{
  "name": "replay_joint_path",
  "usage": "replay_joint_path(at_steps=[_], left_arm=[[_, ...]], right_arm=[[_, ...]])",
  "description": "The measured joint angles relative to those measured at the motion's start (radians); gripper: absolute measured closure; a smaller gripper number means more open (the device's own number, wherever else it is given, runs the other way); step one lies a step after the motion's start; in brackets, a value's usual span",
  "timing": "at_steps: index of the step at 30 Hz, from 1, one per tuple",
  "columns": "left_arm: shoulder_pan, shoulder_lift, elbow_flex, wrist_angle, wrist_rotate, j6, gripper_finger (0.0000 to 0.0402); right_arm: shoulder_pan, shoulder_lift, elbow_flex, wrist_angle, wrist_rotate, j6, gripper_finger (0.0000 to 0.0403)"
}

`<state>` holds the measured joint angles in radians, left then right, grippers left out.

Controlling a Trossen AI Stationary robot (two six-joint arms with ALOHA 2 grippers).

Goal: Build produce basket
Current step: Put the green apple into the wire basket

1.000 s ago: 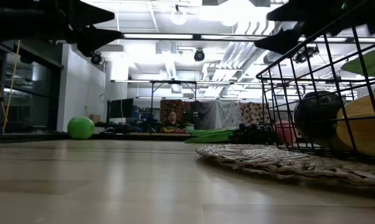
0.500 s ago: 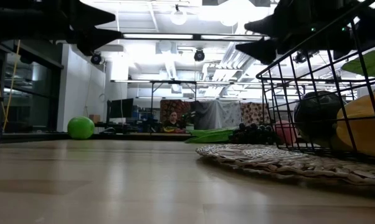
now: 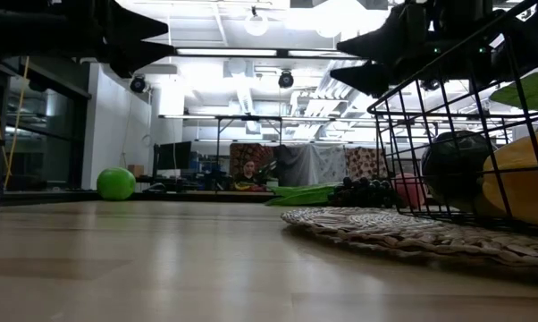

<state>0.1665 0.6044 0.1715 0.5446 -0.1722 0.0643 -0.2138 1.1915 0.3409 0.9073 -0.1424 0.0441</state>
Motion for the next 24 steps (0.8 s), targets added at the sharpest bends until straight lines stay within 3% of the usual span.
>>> replay_joint_path(at_steps=[6,24], left_arm=[[0.0,0.0,0.0,0.0,0.0,-0.005,0.008],[0.0,0.0,0.0,-0.001,-0.022,-0.034,0.008]], right_arm=[[0.0,0.0,0.0,0.007,0.075,0.001,0.0015],[0.0,0.0,0.0,0.002,0.011,-0.044,0.0015]])
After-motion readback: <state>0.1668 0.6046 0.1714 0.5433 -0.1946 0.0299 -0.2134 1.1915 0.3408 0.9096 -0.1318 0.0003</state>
